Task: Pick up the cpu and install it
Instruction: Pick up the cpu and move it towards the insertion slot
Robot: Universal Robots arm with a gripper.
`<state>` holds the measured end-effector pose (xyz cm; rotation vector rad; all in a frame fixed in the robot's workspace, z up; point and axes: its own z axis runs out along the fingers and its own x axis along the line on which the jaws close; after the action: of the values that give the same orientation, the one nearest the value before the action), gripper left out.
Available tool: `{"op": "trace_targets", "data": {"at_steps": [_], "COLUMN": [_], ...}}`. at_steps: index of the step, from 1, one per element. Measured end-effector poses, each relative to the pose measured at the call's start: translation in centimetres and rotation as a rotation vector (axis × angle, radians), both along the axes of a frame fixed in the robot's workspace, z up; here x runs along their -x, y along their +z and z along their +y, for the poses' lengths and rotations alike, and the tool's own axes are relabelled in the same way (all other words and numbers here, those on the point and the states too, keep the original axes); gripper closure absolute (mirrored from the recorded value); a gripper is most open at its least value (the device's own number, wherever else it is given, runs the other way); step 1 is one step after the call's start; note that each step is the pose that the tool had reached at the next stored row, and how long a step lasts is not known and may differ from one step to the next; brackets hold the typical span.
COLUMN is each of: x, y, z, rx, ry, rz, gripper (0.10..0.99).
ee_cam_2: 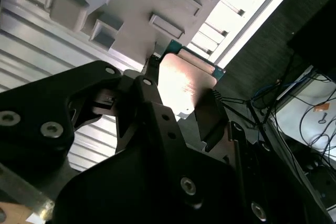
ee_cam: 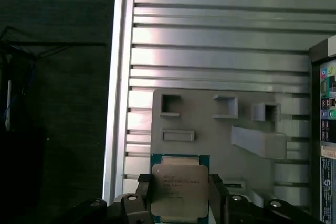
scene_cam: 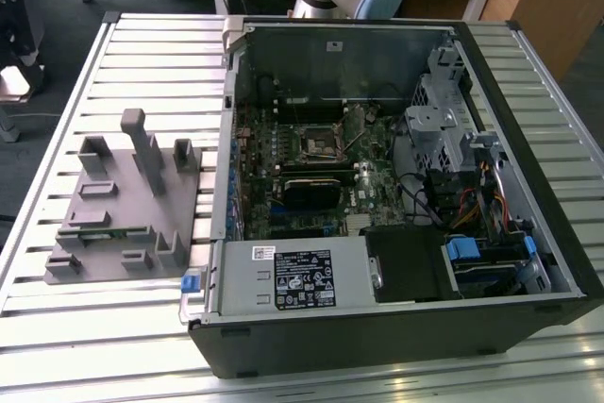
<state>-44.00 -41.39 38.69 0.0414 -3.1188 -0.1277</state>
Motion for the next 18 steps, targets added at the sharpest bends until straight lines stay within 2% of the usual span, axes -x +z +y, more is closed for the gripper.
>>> {"op": "trace_targets", "data": {"at_steps": [5,11,14,18], "x": [0.03,-0.03,-0.92,-2.73], "y": [1.46,1.64,1.63,1.63], "z": [0.01,0.0,0.0,0.0], "rx": [-0.003,-0.005,-0.005,-0.005], "ry": [0.0,0.0,0.0,0.0], "rz": [-0.0001,0.0001,0.0,0.0], "gripper": [0.561,0.561,0.561,0.561]}}
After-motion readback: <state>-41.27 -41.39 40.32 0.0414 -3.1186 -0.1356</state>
